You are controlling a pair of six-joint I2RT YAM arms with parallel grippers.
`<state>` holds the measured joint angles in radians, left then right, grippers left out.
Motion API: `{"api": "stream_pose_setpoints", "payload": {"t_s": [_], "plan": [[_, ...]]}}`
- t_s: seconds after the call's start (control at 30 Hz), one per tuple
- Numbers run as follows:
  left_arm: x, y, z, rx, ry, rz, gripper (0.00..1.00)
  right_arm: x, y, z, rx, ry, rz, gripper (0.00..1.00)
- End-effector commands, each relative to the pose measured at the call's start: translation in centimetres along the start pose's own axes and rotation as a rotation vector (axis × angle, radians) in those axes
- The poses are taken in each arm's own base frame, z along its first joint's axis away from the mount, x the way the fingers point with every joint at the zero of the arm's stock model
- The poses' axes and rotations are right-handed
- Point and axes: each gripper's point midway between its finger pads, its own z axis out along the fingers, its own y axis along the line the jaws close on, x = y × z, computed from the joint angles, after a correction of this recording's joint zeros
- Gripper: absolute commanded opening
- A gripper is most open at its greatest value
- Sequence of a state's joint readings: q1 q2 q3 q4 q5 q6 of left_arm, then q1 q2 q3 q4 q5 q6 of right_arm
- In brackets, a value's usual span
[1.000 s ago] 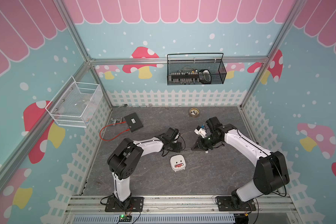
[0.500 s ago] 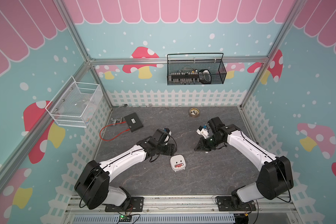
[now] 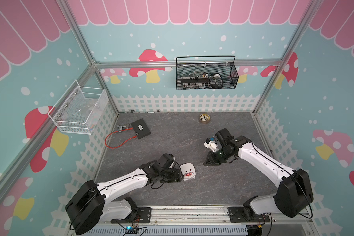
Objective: Remove the battery from the alarm
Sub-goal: Release the battery from the alarm.
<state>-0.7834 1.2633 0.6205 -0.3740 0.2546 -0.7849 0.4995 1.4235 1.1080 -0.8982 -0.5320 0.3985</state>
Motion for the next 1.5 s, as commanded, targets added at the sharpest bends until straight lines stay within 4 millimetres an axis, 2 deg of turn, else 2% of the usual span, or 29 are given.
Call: {"api": "stream_pose_setpoints", "payload": {"t_s": [0.0,0.3,0.5,0.87,1.47], "plan": [[-0.8,-1.1,1.1,0.042,-0.025,-0.032,0.73,0.5,-0.2,0.3,0.037,0.006,-0.006,0.00],[-1.8,-1.4,2.8,0.030,-0.022,-0.011,0.61,1.8,-0.4,1.0,0.086,0.052,-0.016,0.00],[-1.9,-1.4,3.1,0.030,-0.016,-0.004,0.55,2.3,0.0,1.7,0.087,0.080,-0.027,0.00],[-1.9,-1.5,3.4,0.035,-0.012,0.003,0.51,1.9,-0.8,2.2,0.139,0.081,-0.018,0.00],[-1.8,-1.3,3.7,0.031,-0.009,0.012,0.47,1.0,0.0,2.8,0.113,0.094,-0.027,0.00]]}}
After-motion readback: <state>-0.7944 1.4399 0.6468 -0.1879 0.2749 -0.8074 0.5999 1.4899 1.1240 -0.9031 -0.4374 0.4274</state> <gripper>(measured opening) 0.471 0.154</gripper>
